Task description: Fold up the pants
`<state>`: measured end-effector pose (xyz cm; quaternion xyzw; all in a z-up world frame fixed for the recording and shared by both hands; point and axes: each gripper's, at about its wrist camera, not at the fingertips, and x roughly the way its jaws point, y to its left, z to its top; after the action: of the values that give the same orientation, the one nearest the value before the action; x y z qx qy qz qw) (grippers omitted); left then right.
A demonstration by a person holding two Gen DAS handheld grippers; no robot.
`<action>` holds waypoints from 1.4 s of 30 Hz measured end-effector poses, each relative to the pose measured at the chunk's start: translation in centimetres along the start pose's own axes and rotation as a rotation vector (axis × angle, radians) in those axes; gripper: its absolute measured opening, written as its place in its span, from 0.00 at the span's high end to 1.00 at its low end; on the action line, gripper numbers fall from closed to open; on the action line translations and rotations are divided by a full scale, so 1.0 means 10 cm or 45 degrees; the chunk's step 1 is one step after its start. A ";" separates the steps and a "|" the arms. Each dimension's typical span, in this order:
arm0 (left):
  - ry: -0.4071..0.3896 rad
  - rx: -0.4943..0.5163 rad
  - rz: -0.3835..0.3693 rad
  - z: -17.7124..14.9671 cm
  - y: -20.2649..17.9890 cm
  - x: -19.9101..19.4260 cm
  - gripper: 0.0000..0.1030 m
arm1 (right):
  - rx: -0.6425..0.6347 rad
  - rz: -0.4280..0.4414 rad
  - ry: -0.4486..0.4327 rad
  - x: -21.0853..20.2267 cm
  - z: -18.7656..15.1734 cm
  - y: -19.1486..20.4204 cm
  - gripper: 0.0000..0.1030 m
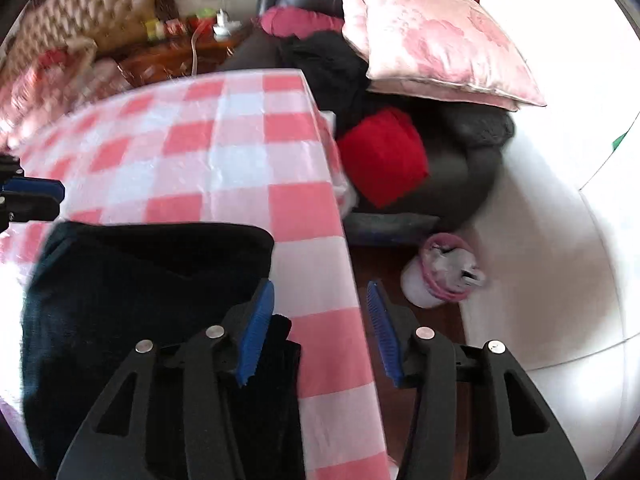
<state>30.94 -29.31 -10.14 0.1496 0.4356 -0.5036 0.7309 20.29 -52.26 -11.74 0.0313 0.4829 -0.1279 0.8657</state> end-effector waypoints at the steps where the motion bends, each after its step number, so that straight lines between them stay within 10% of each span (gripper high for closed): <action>1: -0.034 0.004 0.041 -0.04 -0.04 -0.09 0.85 | 0.023 -0.003 -0.029 -0.05 0.00 -0.04 0.54; 7: -0.045 -0.058 0.136 -0.48 -0.33 -0.12 0.84 | -0.003 0.108 -0.063 -0.21 -0.10 0.07 0.53; 10: 0.066 -0.196 0.458 -0.71 -0.21 0.09 0.81 | -0.012 -0.020 -0.013 0.00 -0.09 0.08 0.44; 13: -0.060 -0.310 0.494 -0.94 -0.28 -0.27 0.65 | 0.134 -0.096 -0.077 -0.32 -0.15 -0.17 0.44; 17: -0.185 -0.382 0.401 -1.40 -0.72 -0.63 0.33 | 0.077 0.079 -0.146 -0.92 -0.59 -0.13 0.36; 22: -0.215 -0.808 -0.017 -2.06 -0.88 -0.59 0.31 | 0.189 0.276 -0.034 -1.10 -1.38 -0.21 0.25; 25: -0.287 -0.793 0.109 -2.19 -1.07 -0.65 0.31 | 0.312 0.475 0.052 -0.95 -1.57 -0.34 0.28; 31: -0.560 -0.032 0.452 -2.02 -2.31 -0.79 0.31 | 0.324 0.620 0.072 -0.68 -1.15 -0.48 0.28; 36: -0.523 0.629 0.600 -2.04 -3.44 -0.02 0.31 | 0.292 0.642 0.143 -0.25 -0.52 -0.46 0.29; 40: -0.469 0.850 0.725 -2.01 -3.74 0.53 0.31 | 0.210 0.629 0.175 -0.09 -0.28 -0.36 0.36; 42: -0.397 0.902 0.824 -1.95 -3.72 0.82 0.64 | 0.199 0.649 0.195 -0.01 -0.20 -0.32 0.51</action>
<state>-9.86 -38.11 -19.70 0.4389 0.0549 -0.3844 0.8103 17.77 -54.97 -12.48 0.2281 0.5122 0.0600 0.8258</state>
